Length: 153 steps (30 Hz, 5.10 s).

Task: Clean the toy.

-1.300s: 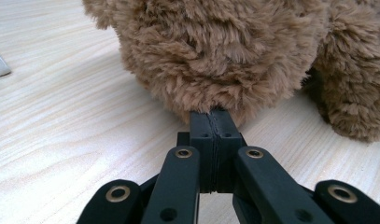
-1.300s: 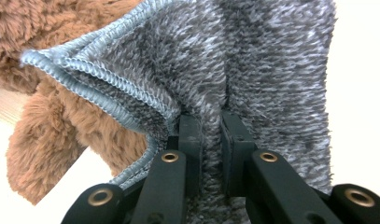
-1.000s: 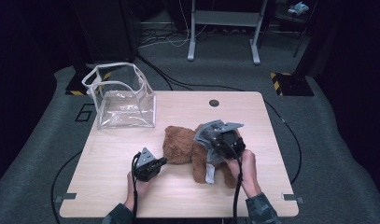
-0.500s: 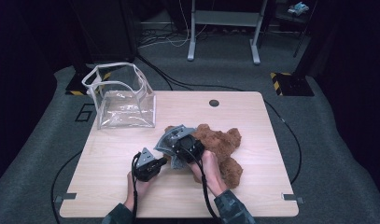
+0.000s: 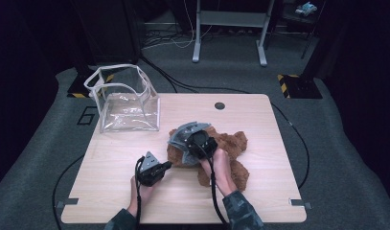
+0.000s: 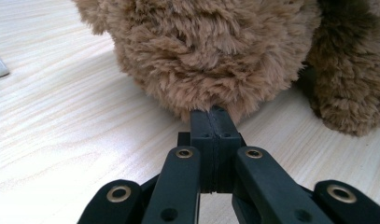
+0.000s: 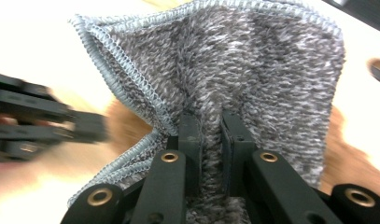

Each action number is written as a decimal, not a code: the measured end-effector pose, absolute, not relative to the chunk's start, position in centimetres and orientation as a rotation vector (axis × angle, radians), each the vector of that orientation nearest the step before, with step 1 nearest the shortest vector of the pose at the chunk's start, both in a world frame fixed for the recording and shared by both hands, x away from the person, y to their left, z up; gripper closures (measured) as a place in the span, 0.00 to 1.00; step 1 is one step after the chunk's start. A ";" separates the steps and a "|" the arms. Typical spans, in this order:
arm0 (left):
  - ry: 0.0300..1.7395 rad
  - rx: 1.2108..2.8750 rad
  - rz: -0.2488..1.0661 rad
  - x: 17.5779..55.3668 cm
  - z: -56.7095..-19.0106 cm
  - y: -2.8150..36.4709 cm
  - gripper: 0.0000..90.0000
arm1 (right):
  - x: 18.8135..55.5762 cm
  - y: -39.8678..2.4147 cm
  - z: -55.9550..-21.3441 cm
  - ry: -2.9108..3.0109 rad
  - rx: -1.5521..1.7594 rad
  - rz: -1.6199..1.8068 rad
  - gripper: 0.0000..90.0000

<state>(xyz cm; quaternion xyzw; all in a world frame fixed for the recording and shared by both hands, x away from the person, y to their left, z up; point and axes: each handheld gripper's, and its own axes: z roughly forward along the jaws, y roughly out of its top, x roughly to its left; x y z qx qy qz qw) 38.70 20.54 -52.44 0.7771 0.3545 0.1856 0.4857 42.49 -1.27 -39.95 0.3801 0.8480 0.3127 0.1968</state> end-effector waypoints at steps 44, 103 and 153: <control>0.855 1.904 0.453 38.7 -52.4 20.5 1.00 | 39.7 -0.3 -39.2 2.420 0.941 1.027 0.90; 0.858 1.897 0.447 38.7 -52.4 20.5 1.00 | 37.2 -9.9 -38.8 2.223 1.158 0.977 0.90; 0.853 1.899 0.448 38.7 -52.4 20.5 1.00 | 39.1 -11.5 -41.4 2.202 1.298 0.805 0.90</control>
